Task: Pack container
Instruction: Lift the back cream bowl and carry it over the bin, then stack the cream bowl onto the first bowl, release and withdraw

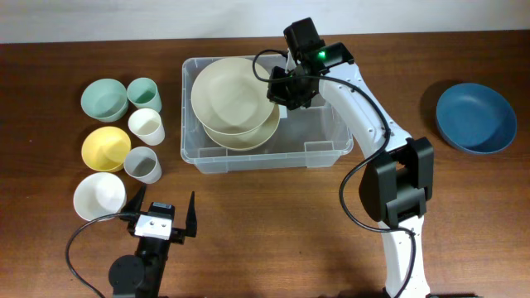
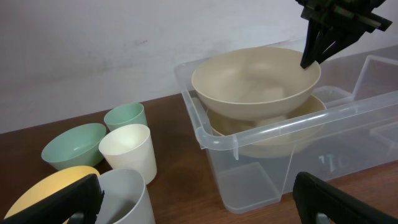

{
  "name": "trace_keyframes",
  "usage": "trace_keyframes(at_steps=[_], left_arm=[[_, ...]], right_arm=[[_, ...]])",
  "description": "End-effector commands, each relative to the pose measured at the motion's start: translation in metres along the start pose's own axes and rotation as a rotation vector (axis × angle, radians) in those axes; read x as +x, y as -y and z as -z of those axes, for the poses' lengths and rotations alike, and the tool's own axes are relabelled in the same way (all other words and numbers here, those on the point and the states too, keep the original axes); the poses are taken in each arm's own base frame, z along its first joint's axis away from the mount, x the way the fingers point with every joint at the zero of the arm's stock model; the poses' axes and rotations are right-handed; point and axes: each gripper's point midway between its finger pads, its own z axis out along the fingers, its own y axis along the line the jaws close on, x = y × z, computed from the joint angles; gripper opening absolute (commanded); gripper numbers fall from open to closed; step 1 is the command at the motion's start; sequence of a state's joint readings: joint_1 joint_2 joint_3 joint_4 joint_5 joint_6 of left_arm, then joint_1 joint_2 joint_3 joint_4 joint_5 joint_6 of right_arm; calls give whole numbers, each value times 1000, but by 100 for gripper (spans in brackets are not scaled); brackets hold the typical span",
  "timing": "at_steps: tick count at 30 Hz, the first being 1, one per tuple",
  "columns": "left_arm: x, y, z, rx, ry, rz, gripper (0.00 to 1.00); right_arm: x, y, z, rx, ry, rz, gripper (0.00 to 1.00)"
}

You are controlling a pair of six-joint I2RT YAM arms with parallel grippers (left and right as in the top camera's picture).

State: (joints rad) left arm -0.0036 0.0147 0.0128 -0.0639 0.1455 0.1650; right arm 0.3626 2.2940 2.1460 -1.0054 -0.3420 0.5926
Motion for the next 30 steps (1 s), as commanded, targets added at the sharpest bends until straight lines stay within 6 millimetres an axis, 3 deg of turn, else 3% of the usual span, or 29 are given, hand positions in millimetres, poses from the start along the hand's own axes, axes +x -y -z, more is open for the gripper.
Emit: trace_keyframes(at_steps=[1, 23, 30], left_arm=[[1, -2, 0, -9, -1, -8, 100], [1, -2, 0, -9, -1, -8, 100], [1, -2, 0, -9, -1, -8, 100]], right_arm=[[-5, 6, -1, 20, 17, 5, 4], [5, 10, -1, 38, -22, -8, 4], [14, 21, -14, 56, -51, -20, 4]])
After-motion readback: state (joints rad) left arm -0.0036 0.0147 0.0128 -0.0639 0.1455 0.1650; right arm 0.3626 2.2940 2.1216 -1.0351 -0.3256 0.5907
